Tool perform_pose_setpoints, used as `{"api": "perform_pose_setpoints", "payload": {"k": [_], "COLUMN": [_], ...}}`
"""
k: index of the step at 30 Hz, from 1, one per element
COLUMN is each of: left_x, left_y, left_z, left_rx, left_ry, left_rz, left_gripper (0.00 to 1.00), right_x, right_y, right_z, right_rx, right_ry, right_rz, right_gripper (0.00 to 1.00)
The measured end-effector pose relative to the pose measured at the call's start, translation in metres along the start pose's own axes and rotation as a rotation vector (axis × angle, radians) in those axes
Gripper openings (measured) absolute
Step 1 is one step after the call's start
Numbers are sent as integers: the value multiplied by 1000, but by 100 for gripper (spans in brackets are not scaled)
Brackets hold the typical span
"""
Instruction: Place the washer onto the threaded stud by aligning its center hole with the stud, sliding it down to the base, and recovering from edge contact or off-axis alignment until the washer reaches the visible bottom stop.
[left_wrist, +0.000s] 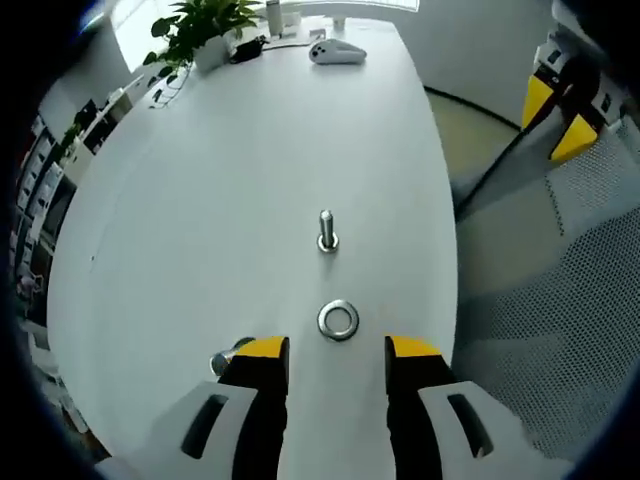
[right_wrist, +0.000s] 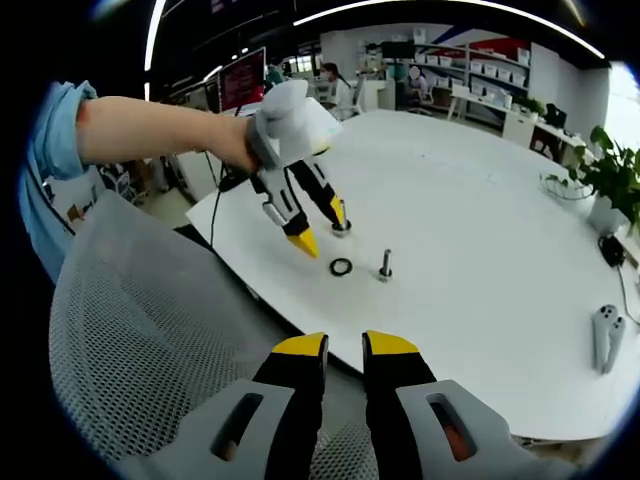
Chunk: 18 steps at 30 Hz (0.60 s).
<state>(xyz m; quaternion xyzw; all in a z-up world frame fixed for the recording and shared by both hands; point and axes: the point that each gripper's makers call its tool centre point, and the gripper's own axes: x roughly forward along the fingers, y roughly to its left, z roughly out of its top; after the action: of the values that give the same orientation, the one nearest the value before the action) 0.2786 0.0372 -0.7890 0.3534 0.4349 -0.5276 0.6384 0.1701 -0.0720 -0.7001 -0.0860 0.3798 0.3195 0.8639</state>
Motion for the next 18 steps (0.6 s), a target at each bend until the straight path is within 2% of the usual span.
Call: {"api": "perform_pose_setpoints", "payload": {"k": [2,11,18], "left_x": [6,33,45], "left_y": [-2,-5,-7], "left_z": [0,0,-2], "left_rx": [26,22,54], "left_ry": [16,57,93], "left_rz": [-5,-42,-45], "left_gripper": [36,36,31], "right_x": [0,1,2], "right_y": [0,1,0], "right_z": [-1,-3,-2], "right_rx": [1,-6,-5], "right_ry": [4,20,16], "right_rz": [2,17,13], "right_gripper": [16,16,16]}}
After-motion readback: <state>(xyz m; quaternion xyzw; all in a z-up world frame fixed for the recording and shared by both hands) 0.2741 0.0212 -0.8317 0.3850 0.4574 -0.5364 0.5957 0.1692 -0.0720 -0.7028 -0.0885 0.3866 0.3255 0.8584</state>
